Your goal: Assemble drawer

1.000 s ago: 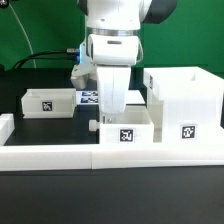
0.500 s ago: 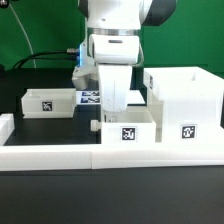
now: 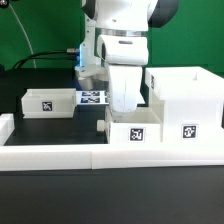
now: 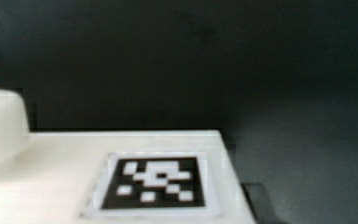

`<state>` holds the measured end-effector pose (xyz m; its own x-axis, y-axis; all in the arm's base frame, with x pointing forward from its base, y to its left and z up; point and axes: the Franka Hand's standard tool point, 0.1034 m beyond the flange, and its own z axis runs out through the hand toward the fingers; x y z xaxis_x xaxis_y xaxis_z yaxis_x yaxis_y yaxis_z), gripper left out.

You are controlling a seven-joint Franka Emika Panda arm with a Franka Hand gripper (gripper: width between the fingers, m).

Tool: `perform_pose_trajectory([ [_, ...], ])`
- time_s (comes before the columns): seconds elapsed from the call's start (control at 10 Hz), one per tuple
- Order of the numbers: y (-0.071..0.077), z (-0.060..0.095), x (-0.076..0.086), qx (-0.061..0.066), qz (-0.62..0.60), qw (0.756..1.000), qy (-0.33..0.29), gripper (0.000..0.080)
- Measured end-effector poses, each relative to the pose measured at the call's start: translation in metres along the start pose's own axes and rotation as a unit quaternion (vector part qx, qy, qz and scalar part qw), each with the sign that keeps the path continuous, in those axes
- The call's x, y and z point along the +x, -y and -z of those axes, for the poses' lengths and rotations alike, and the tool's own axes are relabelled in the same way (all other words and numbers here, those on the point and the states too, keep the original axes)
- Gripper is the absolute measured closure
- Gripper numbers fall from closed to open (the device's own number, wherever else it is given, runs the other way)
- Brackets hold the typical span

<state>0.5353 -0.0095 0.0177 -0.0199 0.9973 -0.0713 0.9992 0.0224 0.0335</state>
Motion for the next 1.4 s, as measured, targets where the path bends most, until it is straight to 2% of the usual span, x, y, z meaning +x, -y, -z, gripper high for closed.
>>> perform_pose_trajectory([
  [0.4, 0.002, -0.001, 0.002, 0.002, -0.001, 1.0, 0.0, 0.0757],
  [0.6, 0.005, -0.001, 0.006, 0.011, 0.011, 1.0, 0.006, 0.0757],
  [1.2, 0.005, -0.002, 0.006, 0.011, 0.011, 1.0, 0.007, 0.0757],
  [1.4, 0.004, -0.001, 0.013, 0.015, 0.015, 1.0, 0.007, 0.0757],
])
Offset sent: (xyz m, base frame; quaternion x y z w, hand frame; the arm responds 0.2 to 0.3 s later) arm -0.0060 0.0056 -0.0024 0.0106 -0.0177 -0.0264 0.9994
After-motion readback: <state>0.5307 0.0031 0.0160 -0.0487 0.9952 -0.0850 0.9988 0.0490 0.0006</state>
